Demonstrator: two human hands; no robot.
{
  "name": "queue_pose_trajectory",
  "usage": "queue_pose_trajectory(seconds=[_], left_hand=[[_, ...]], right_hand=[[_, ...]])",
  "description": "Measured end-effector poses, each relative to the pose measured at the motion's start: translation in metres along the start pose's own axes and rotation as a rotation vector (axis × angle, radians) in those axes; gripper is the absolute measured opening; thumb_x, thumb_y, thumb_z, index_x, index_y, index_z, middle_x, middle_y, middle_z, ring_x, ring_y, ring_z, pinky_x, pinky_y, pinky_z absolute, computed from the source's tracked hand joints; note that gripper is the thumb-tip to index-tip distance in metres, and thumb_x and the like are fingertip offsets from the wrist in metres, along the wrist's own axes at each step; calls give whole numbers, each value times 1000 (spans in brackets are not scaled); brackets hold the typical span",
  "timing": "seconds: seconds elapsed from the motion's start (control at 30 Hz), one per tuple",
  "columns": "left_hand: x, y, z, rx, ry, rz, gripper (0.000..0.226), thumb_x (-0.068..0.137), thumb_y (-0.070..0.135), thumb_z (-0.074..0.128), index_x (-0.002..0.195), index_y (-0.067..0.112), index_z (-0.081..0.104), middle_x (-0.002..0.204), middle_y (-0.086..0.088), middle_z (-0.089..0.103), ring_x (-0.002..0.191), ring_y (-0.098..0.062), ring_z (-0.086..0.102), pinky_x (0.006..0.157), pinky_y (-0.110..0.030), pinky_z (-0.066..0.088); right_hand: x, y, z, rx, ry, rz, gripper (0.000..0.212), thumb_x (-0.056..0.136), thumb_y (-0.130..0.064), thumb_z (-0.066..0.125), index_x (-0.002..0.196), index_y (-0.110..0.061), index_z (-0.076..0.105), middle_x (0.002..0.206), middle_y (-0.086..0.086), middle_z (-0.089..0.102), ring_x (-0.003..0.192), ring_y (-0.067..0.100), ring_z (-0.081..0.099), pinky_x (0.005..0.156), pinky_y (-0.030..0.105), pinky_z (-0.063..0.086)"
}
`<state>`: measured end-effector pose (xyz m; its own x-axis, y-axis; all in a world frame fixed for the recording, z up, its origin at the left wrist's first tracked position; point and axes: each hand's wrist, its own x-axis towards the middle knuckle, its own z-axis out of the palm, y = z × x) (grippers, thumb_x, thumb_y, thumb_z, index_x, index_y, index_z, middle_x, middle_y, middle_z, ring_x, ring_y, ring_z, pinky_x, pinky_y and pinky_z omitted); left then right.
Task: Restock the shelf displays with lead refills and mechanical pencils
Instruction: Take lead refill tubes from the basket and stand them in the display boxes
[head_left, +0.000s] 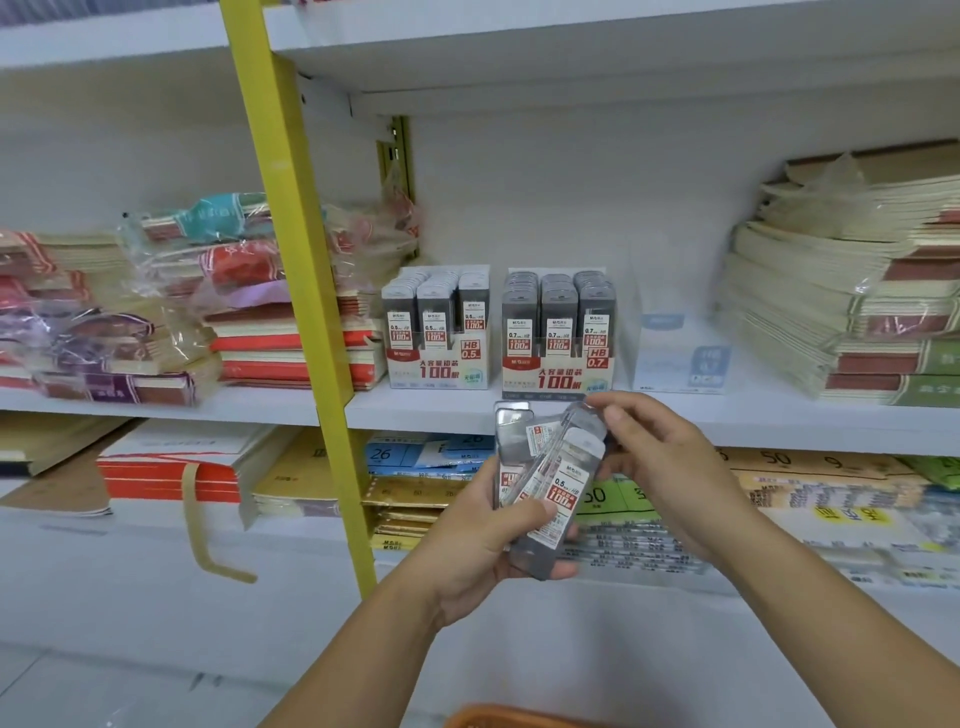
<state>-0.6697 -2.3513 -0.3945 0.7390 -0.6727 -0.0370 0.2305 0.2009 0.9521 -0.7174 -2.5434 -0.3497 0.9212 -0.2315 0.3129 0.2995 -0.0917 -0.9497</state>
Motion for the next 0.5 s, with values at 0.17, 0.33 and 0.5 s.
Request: queue_pose_trajectory(seconds=[0.17,0.33,0.5], left_hand=[[-6,1,-21,14,52,30,57,79,8,75,128,30,56,113,-5,74,93,-23,75,68,-39,61],[-10,7,-42,-61,192,124,54,79,7,73,127,27,58,108,-4,76,85,-22,75,65,-39,61],[-11,12,-42,-82,229,198,45,89,3,66,124,31,58,112,-1,76,88,-22,76,66,-36,61]], right_hand=[[6,-5,-10,-16,195,-92,33,92,-11,63,112,-37,59,86,3,73,64,18,68,62,24,56],[9,-8,-16,71,261,-116,27,88,-9,68,110,-22,57,89,6,73,67,20,70,58,21,54],[8,-10,-6,37,214,-125,21,88,-10,68,107,-16,60,88,6,74,67,19,69,59,22,55]])
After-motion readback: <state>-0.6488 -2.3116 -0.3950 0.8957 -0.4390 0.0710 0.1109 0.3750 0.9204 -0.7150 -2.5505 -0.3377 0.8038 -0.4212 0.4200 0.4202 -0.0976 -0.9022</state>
